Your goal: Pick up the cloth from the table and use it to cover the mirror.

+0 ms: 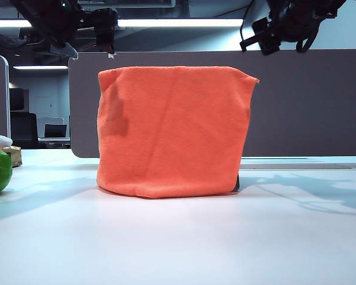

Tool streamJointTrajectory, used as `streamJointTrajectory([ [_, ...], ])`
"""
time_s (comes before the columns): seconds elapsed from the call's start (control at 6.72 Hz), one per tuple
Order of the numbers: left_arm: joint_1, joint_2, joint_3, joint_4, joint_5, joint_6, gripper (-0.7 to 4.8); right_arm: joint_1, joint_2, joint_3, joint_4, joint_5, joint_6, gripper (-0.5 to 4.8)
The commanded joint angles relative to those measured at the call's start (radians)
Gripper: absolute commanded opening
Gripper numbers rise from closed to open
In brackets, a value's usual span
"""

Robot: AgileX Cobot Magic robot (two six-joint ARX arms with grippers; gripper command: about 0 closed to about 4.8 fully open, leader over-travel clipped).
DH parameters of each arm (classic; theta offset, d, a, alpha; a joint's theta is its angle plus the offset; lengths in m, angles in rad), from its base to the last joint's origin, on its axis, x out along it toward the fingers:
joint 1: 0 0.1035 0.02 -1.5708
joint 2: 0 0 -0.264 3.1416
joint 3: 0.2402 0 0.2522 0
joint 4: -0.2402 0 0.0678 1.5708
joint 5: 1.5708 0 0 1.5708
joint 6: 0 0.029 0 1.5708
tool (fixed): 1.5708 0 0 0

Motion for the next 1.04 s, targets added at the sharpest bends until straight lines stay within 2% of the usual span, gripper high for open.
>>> streamJointTrajectory([
  [0.15, 0.001, -0.019, 0.003, 0.048, -0.123, 0.098, -0.22, -0.027, -0.021, 0.005, 0.113, 0.142, 0.003, -0.09],
  [0.3, 0.032, -0.122, 0.003, 0.031, -0.071, 0.145, -0.06, -0.100, -0.200, 0.004, -0.066, -0.032, -0.008, -0.04],
  [0.45, 0.050, -0.155, 0.003, 0.002, -0.043, 0.129, -0.06, -0.101, -0.251, 0.003, -0.169, -0.086, 0.016, -0.04],
  [0.6, 0.115, -0.258, 0.003, -0.130, 0.054, 0.060, -0.06, -0.153, -0.393, 0.002, -0.469, -0.280, 0.156, -0.04],
  [0.74, 0.186, -0.450, -0.087, -0.216, 0.130, 0.052, -0.06, -0.240, -0.621, -0.105, -0.546, -0.458, 0.256, -0.04],
  [0.89, 0.188, -0.757, -0.369, -0.290, 0.180, -0.019, -0.06, -0.255, -0.933, -0.317, -0.699, -0.562, 0.279, -0.04],
  [1.04, 0.188, -0.982, -0.526, -0.331, 0.177, -0.101, -0.06, -0.263, -1.091, -0.434, -0.757, -0.587, 0.282, -0.04],
])
